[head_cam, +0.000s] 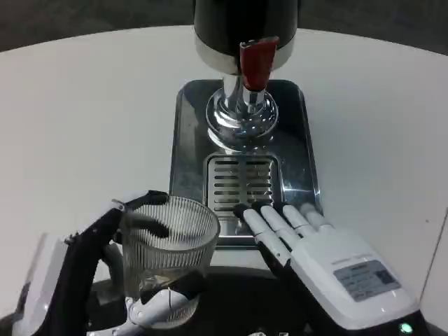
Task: Grasp the cup under the faucet to collect the drink, then remove the cup.
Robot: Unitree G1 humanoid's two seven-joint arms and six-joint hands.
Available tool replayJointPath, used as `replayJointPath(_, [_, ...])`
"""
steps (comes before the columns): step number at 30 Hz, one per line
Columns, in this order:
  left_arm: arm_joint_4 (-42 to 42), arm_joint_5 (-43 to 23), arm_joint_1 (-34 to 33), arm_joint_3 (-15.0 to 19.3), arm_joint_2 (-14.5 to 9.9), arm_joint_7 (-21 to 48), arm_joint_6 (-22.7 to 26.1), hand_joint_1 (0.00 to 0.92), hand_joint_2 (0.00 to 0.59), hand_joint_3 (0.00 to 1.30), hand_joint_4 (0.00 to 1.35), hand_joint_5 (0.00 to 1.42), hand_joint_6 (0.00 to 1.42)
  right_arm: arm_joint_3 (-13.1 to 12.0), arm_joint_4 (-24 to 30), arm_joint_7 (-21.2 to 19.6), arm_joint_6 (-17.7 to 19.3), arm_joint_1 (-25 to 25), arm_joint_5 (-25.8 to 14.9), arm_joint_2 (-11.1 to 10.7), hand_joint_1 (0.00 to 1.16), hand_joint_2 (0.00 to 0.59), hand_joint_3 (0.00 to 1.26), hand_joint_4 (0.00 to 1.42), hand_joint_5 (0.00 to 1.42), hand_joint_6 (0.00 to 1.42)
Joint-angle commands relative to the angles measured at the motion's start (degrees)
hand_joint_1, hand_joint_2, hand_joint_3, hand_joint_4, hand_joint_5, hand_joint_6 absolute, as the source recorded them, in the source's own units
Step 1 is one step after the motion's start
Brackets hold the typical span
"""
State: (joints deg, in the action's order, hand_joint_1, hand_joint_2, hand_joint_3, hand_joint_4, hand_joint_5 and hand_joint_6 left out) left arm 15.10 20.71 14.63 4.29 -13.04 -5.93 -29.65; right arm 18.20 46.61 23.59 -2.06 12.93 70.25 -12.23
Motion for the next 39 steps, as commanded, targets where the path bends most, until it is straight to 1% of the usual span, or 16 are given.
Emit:
replayJointPath(1, [-2.76,-0.36,-3.40,-0.62,-0.33,-0.37,-2.64,0.577,0.212,1.04,1.13,1.14,1.21,-2.72,4.08,0.37,-1.80,4.94,2.68,2.04,0.63,0.357,0.00,0.00,0.00,0.00])
replayJointPath(5, [-6.70,0.72,-7.26,-0.11,-0.67,-1.67,-3.73,0.575,0.212,1.04,1.13,1.18,1.31,-4.57,6.46,0.53,-1.83,7.82,4.06,3.49,0.63,0.357,0.00,0.00,0.00,0.00])
replayJointPath(9, [-10.88,2.48,-11.30,0.53,-1.14,-3.79,-5.18,0.575,0.212,1.04,1.13,1.19,1.32,-5.97,8.56,0.54,-1.69,10.68,4.78,4.78,0.63,0.357,0.00,0.00,0.00,0.00])
replayJointPath(15, [-17.20,6.06,-17.39,0.96,-1.94,-8.48,-6.55,0.575,0.212,1.04,1.13,1.22,1.35,-6.84,10.26,0.19,-0.73,13.78,4.84,6.23,0.63,0.357,0.00,0.00,0.00,0.00])
replayJointPath(19, [-20.94,8.37,-20.86,0.89,-2.74,-11.90,-6.90,0.575,0.212,1.04,1.13,1.22,1.37,-7.40,10.82,0.01,-0.07,14.96,4.43,6.74,0.63,0.357,0.00,0.00,0.00,0.00])
replayJointPath(27, [-27.36,11.88,-26.44,0.06,-3.45,-17.50,-6.08,0.572,0.214,1.04,1.13,1.23,1.38,-9.67,11.61,-0.41,1.41,17.08,2.36,7.16,0.63,0.357,0.00,0.00,0.00,0.00])
replayJointPath(32, [-32.68,14.31,-30.39,-1.44,-3.67,-21.15,-5.38,0.568,0.216,1.04,1.13,1.23,1.39,-11.31,11.99,-0.74,2.08,18.58,0.77,7.13,0.62,0.357,0.00,0.00,0.00,0.00])
replayJointPath(39, [-39.47,16.61,-35.53,-3.94,-3.86,-26.16,-4.49,0.565,0.217,1.04,1.13,1.23,1.39,-12.77,11.91,-1.35,2.81,20.08,-0.74,7.42,0.62,0.357,0.00,0.00,0.00,0.00])
